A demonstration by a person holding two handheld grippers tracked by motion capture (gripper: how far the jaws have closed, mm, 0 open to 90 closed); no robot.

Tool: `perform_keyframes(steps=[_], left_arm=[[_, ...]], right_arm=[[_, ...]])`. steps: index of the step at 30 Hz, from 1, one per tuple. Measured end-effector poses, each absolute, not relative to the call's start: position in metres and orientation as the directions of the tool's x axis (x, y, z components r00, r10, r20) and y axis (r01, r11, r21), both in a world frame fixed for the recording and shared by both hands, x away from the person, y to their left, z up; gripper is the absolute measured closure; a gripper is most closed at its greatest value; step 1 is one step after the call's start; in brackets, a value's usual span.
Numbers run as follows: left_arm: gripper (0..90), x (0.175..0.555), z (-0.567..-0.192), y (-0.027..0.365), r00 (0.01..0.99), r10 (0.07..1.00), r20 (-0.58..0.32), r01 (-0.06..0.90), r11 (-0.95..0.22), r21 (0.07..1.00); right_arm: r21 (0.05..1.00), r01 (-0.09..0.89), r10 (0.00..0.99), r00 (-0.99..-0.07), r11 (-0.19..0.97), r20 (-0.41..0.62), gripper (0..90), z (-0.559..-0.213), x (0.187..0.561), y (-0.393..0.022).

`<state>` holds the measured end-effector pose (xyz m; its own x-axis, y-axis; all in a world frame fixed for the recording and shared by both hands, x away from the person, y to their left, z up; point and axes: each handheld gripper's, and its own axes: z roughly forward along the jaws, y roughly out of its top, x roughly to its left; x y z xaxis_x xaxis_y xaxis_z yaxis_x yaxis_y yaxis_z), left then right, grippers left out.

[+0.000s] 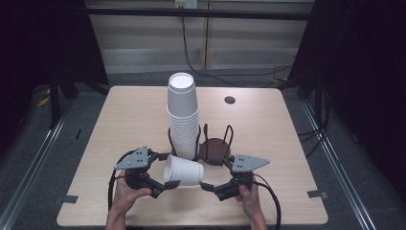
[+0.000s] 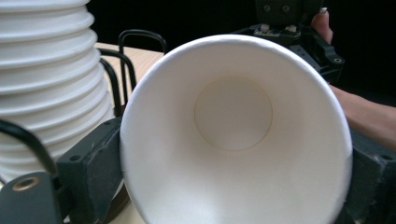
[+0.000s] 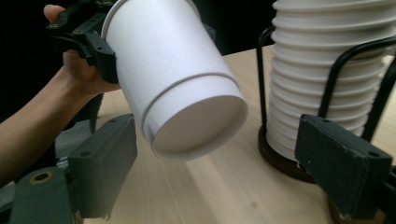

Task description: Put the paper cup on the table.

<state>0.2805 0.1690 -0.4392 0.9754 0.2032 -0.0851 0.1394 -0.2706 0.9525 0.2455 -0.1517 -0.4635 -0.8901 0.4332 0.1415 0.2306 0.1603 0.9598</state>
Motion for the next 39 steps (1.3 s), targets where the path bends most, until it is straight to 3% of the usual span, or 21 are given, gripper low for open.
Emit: perform_keyframes(steps=[9, 25, 39], left_arm=[[9.3, 0.281, -0.439, 0.174, 0.971, 0.223, -0.083, 0.148, -0.291, 0.945], [9.1, 0.285, -0.439, 0.188, 0.953, 0.295, -0.064, 0.173, -0.359, 0.917], [9.0, 0.290, -0.433, 0.197, 0.932, 0.361, -0.033, 0.198, -0.432, 0.880]], right_arm=[[0.975, 0.170, 0.563, -0.824, 0.141, 0.062, 13.0, -0.466, 0.240, -0.159], [0.992, 0.123, 0.765, -0.641, 0.017, 0.067, 13.1, -0.492, 0.231, -0.179], [0.994, 0.109, 0.790, -0.610, 0.013, 0.057, 13.0, -0.508, 0.227, -0.180]])
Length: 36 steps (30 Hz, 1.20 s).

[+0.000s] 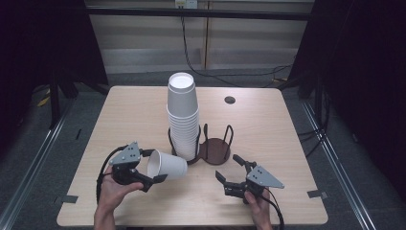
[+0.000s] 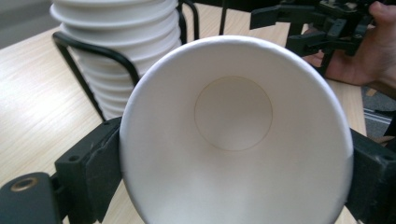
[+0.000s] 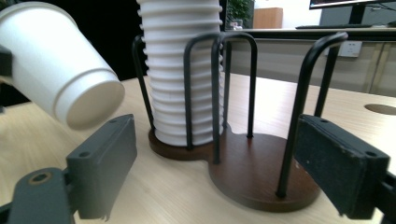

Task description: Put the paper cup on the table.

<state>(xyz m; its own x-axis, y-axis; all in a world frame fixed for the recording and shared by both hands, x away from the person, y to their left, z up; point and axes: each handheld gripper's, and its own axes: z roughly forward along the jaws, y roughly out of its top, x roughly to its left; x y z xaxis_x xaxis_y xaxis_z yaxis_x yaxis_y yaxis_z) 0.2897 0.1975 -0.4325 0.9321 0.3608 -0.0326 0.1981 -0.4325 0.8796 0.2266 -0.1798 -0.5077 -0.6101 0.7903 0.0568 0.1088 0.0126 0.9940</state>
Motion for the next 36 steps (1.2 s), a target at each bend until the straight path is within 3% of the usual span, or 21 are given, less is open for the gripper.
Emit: perform_keyframes(steps=[10, 19, 36], left_arm=[[9.0, 0.297, -0.432, 0.207, 0.921, 0.385, -0.058, 0.238, -0.438, 0.867], [8.8, 0.306, -0.423, 0.224, 0.884, 0.466, -0.037, 0.292, -0.488, 0.823], [8.3, 0.331, -0.392, 0.225, 0.878, 0.479, 0.014, 0.288, -0.551, 0.783]], right_arm=[[1.000, 0.015, 0.785, -0.619, -0.015, 0.021, 12.5, -0.511, 0.219, -0.183], [1.000, 0.022, 0.782, -0.623, -0.020, 0.029, 12.6, -0.511, 0.219, -0.184], [1.000, 0.024, 0.781, -0.624, -0.021, 0.031, 12.7, -0.511, 0.219, -0.184]])
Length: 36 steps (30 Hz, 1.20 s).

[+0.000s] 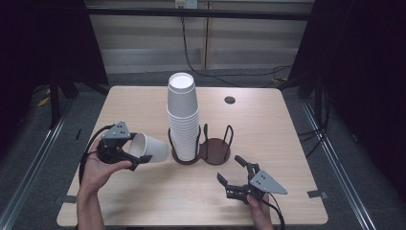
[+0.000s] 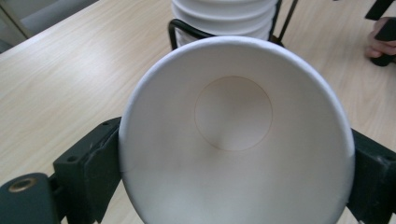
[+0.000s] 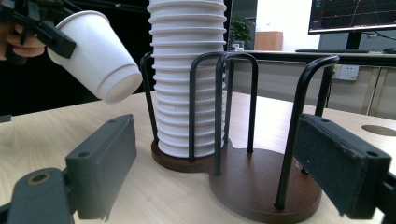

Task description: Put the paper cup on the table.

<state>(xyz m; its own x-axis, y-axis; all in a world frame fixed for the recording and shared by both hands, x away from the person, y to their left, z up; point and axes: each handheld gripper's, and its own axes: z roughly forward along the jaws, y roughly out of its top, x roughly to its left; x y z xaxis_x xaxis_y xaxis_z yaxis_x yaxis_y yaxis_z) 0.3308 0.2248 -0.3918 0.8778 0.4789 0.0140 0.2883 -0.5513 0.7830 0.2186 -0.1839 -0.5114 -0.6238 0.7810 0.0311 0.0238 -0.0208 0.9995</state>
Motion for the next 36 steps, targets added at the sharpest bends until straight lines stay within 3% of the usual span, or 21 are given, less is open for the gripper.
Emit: perform_keyframes(steps=[2, 9, 23, 31, 36], left_arm=[[8.2, 0.337, -0.390, 0.226, 0.884, 0.468, -0.012, 0.294, -0.536, 0.791], [7.9, 0.359, -0.383, 0.229, 0.856, 0.516, 0.041, 0.342, -0.623, 0.704], [7.9, 0.384, -0.384, 0.215, 0.863, 0.504, 0.048, 0.393, -0.727, 0.563], [7.8, 0.393, -0.394, 0.200, 0.866, 0.496, 0.063, 0.409, -0.775, 0.483], [7.6, 0.393, -0.399, 0.192, 0.895, 0.439, 0.079, 0.366, -0.824, 0.432]], right_arm=[[1.000, 0.022, 0.781, -0.624, -0.020, 0.030, 13.1, -0.511, 0.219, -0.184], [1.000, 0.021, 0.778, -0.628, -0.022, 0.030, 13.1, -0.511, 0.219, -0.184], [1.000, 0.022, 0.773, -0.633, -0.022, 0.031, 13.1, -0.511, 0.219, -0.184], [1.000, 0.021, 0.773, -0.633, -0.022, 0.031, 13.1, -0.511, 0.219, -0.184], [1.000, 0.022, 0.772, -0.634, -0.022, 0.031, 13.1, -0.511, 0.219, -0.184]])
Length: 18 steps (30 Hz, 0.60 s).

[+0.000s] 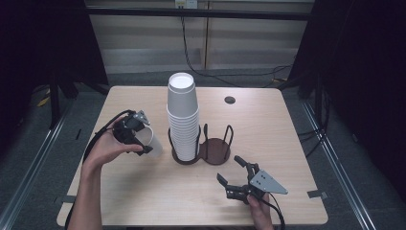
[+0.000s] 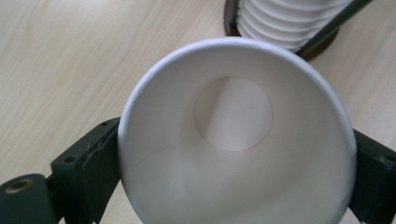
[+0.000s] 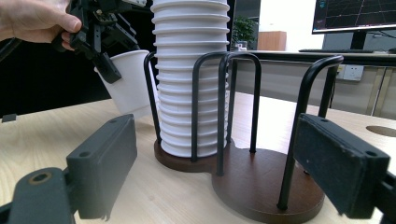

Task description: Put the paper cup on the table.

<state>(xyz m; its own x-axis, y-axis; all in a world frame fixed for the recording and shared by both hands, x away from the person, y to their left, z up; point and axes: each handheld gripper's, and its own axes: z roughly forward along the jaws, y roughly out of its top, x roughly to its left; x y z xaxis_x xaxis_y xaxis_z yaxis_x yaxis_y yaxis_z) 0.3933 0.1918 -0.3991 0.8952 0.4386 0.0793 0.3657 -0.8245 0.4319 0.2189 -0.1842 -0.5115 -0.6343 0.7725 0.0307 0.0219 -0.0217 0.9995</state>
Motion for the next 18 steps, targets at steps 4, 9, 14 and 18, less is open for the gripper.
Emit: perform_keyframes(steps=[4, 9, 14, 18], left_arm=[[7.4, 0.396, -0.402, 0.187, 0.900, 0.424, 0.104, 0.361, -0.857, 0.368], [7.2, 0.401, -0.408, 0.187, 0.893, 0.439, 0.101, 0.385, -0.860, 0.335], [6.0, 0.402, -0.413, 0.185, 0.888, 0.447, 0.106, 0.393, -0.859, 0.329], [4.7, 0.402, -0.414, 0.179, 0.890, 0.439, 0.122, 0.382, -0.865, 0.326]], right_arm=[[1.000, 0.022, 0.773, -0.633, -0.022, 0.031, 13.1, -0.511, 0.219, -0.184], [1.000, 0.021, 0.773, -0.633, -0.021, 0.030, 13.3, -0.511, 0.219, -0.184], [1.000, 0.021, 0.773, -0.633, -0.021, 0.030, 13.3, -0.511, 0.219, -0.184], [1.000, 0.021, 0.772, -0.634, -0.021, 0.029, 13.3, -0.511, 0.219, -0.184]])
